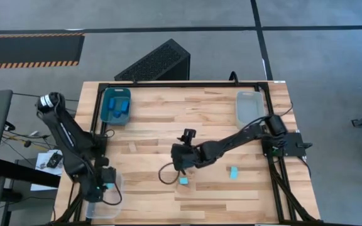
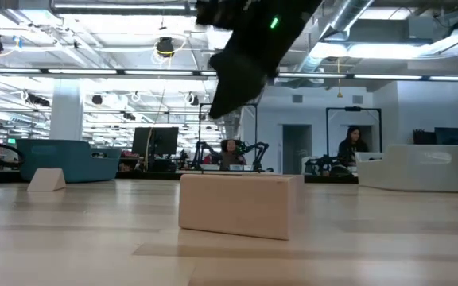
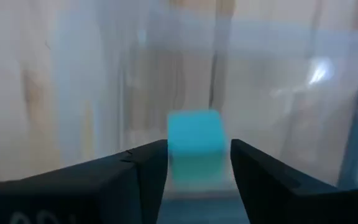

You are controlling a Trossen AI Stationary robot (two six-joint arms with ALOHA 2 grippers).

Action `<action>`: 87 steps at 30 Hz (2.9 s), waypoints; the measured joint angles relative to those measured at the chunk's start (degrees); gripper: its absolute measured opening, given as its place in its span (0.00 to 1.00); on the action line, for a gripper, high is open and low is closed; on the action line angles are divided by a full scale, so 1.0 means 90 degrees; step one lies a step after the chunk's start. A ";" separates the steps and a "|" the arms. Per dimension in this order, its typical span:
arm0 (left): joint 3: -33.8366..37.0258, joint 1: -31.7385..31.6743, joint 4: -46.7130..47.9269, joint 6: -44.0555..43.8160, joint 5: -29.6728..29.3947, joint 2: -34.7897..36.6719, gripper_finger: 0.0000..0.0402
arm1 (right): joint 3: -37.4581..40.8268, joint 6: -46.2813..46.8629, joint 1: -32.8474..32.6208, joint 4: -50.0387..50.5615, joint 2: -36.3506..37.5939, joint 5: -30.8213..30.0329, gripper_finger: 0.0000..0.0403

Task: Sort & place blocks by color
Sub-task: Put the top light blue block into the transparent bin, then put the right light blue block into the transparent bin

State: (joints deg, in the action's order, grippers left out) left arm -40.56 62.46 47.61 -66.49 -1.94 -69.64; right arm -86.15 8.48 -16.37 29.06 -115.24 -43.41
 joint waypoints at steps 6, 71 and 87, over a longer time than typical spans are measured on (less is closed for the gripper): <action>0.0000 0.0000 -0.0198 0.0083 0.0390 -0.0647 0.43 | 0.0313 0.0694 0.0159 0.1075 0.0756 -0.0335 0.63; 0.2499 -0.4148 -0.7430 0.7793 -0.2679 0.1690 0.43 | 0.3907 0.9684 -0.2260 0.2226 0.2278 0.5393 0.37; 0.2500 -0.4369 -0.7375 0.7659 -0.2661 0.1690 0.43 | 0.2715 0.3550 -0.1308 0.2005 0.2210 0.3788 0.31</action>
State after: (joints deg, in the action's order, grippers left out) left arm -18.05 23.14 -18.76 2.44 -25.89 -54.43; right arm -61.71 40.43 -28.14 47.10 -95.35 -9.32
